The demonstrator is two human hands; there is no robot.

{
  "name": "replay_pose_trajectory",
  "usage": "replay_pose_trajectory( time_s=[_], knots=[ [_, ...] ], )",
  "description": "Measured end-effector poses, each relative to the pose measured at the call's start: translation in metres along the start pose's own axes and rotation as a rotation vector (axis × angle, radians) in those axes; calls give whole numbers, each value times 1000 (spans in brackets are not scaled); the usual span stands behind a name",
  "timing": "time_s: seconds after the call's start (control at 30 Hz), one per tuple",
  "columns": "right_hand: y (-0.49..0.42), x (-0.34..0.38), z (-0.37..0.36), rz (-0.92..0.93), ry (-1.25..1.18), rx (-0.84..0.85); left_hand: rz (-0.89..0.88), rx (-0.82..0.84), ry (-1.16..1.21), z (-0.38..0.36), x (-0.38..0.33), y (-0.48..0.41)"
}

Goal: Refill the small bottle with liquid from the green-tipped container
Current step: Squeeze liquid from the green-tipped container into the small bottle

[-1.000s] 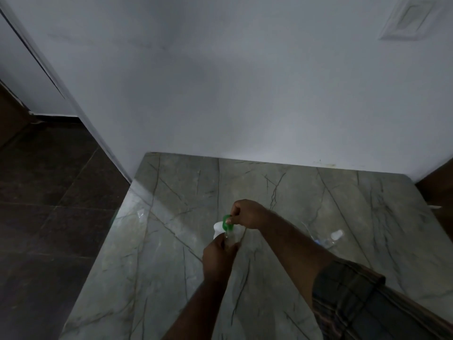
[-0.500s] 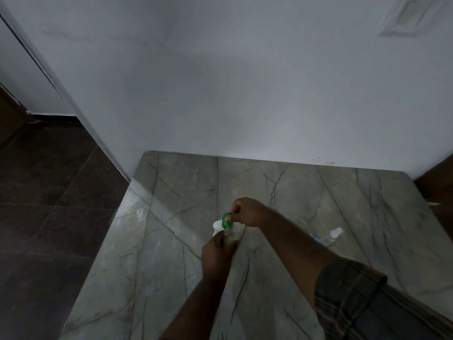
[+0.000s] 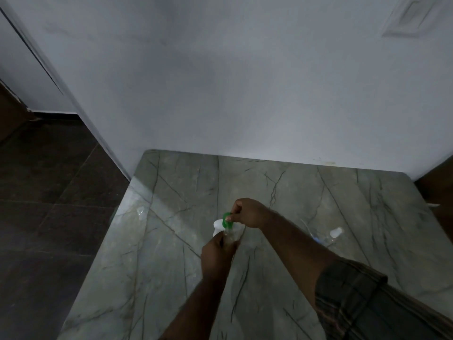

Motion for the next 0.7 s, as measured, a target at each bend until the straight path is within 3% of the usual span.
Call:
replay_pose_trajectory(
  time_s=[0.7],
  knots=[
    [1, 6, 5, 5, 33, 27, -1, 19, 6, -1, 0, -2]
  ],
)
Point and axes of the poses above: each hand's wrist, its own y-axis away from the middle knuckle, its own z-axis out of the back of the hand, x = y × z, the point moved 6 cm from there along -y, towards the middle knuckle, and after that the axes turned 5 degrees about -y, right-handed, at the moved point
